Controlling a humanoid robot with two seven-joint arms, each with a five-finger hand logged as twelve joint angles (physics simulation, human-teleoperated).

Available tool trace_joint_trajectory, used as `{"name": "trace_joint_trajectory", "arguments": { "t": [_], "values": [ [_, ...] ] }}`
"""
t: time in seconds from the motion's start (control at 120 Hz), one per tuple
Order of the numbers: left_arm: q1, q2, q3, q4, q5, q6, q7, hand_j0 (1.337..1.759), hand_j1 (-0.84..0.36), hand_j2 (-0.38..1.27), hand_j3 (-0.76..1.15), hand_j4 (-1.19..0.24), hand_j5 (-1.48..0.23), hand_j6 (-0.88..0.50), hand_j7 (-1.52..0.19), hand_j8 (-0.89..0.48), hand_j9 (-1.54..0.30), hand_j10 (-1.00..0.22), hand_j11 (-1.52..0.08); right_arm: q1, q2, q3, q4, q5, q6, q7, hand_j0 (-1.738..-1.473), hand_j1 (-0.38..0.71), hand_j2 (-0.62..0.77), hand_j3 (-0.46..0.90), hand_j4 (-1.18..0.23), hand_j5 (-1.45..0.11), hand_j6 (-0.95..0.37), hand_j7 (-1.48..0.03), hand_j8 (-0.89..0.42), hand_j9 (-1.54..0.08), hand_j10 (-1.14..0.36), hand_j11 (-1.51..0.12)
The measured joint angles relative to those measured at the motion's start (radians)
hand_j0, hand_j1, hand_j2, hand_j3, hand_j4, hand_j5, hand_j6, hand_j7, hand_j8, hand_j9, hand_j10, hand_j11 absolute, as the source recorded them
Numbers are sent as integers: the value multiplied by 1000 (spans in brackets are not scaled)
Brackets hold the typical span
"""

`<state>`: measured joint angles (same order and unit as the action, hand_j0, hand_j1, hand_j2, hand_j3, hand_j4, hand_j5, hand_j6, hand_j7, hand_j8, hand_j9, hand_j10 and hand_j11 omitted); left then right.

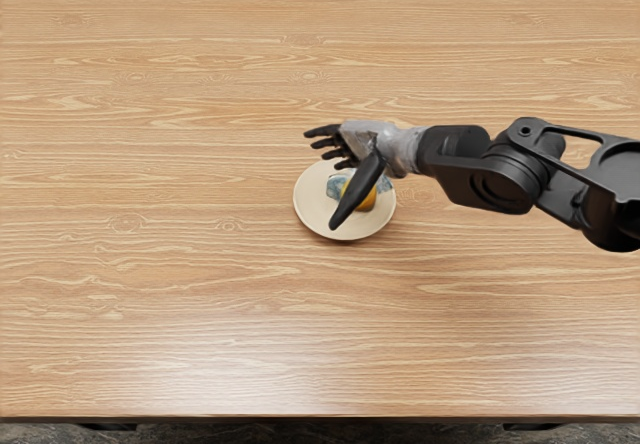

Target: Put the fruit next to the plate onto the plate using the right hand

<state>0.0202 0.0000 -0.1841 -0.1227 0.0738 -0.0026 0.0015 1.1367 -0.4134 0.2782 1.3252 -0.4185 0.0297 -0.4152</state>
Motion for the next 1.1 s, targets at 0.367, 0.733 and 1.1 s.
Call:
{"name": "trace_joint_trajectory", "arguments": {
  "t": [0.367, 0.733, 1.1],
  "values": [
    [1, 0, 0, 0, 0, 0, 0, 1658, 325, 4, 0, -21, -27, -21, -27, -21, -26, -21, -26, -134, -123, 231, 1, 74, 465, 55, -1658, -337, 1, 0, -12, -15, -11, -15, -11, -15, -11, -15],
    [1, 0, 0, 0, 0, 0, 0, 1658, 325, 4, 0, -21, -27, -21, -27, -21, -27, -21, -27, -199, -386, 254, -3, 343, 578, 89, -1658, -348, 1, 0, -2, -2, -2, -2, -2, -2, -2, -2],
    [0, 0, 0, 0, 0, 0, 0, 1658, 325, 4, 0, -21, -27, -21, -27, -21, -27, -21, -27, -242, -533, 252, -33, 415, 581, 91, -1658, -349, 1, 0, 0, 0, 0, 0, 0, 0, 0, 0]
  ]
}}
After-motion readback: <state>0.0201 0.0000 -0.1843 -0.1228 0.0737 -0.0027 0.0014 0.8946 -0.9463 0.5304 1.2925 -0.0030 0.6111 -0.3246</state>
